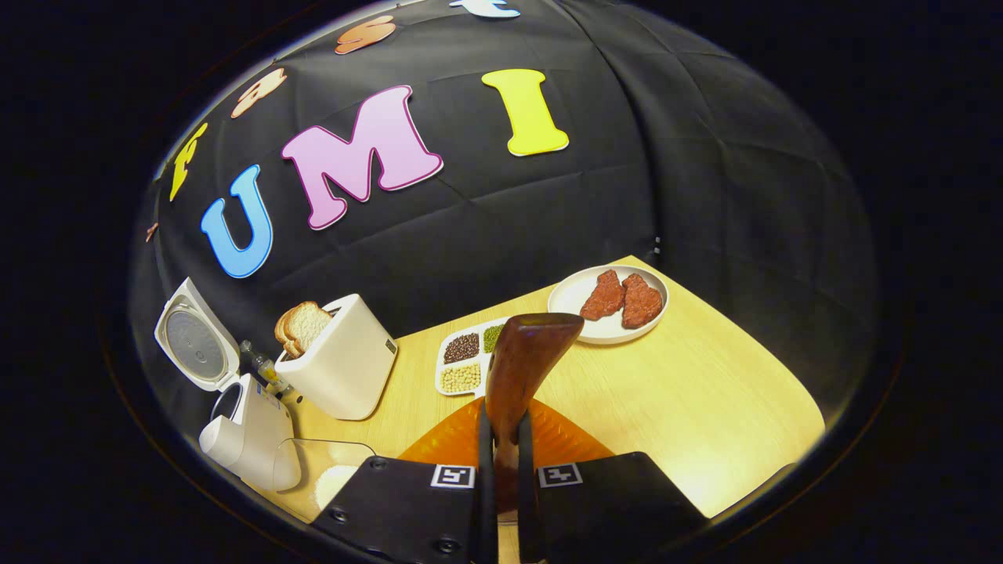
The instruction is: Close the left gripper, press the button to open the rice cooker; take a wooden spoon from the chopstick holder with the right hand, scoop a spoonful of rice and pour it into the rice cooker, then put the wooden spoon back into the chopstick holder.
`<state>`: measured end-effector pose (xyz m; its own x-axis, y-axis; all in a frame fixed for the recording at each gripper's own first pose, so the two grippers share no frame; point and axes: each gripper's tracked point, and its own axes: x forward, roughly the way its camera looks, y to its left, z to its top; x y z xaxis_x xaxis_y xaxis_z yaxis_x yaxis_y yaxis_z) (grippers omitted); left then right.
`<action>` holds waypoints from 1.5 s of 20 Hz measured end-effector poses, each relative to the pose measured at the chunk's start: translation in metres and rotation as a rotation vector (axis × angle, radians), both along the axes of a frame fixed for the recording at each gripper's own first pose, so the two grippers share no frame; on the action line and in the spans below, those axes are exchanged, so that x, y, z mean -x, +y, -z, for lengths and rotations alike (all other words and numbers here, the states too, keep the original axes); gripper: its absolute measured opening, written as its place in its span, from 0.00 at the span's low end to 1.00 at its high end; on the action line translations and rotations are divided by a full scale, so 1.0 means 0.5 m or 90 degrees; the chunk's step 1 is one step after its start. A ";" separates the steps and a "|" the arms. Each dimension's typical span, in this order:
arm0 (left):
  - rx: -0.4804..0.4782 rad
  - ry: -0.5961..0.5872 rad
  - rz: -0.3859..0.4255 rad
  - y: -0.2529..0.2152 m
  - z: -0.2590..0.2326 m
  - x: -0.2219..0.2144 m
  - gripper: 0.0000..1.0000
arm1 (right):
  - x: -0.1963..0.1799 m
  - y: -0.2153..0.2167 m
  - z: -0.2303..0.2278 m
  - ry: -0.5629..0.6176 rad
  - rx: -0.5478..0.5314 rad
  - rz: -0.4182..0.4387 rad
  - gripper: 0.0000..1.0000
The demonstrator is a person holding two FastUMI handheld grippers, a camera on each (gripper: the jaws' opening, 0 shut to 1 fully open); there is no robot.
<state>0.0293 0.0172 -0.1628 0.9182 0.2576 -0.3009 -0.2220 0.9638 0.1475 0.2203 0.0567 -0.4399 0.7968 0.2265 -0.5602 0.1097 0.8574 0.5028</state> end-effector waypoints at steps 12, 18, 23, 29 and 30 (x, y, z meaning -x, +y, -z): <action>0.023 -0.053 0.026 0.001 -0.067 -0.027 0.96 | 0.126 -0.106 -0.053 0.035 0.048 0.016 0.97; 0.023 -0.123 0.062 0.003 -0.158 -0.092 0.96 | 0.235 -0.170 -0.142 0.001 0.151 0.009 0.98; 0.039 -0.186 0.081 0.019 -0.241 -0.173 0.96 | 0.271 -0.175 -0.266 -0.123 0.209 0.001 0.99; 0.043 -0.267 0.097 0.061 -0.351 -0.306 0.96 | 0.272 -0.186 -0.410 -0.250 0.231 0.039 0.99; 0.040 -0.277 0.097 0.072 -0.360 -0.333 0.95 | 0.268 -0.188 -0.423 -0.259 0.234 0.044 1.00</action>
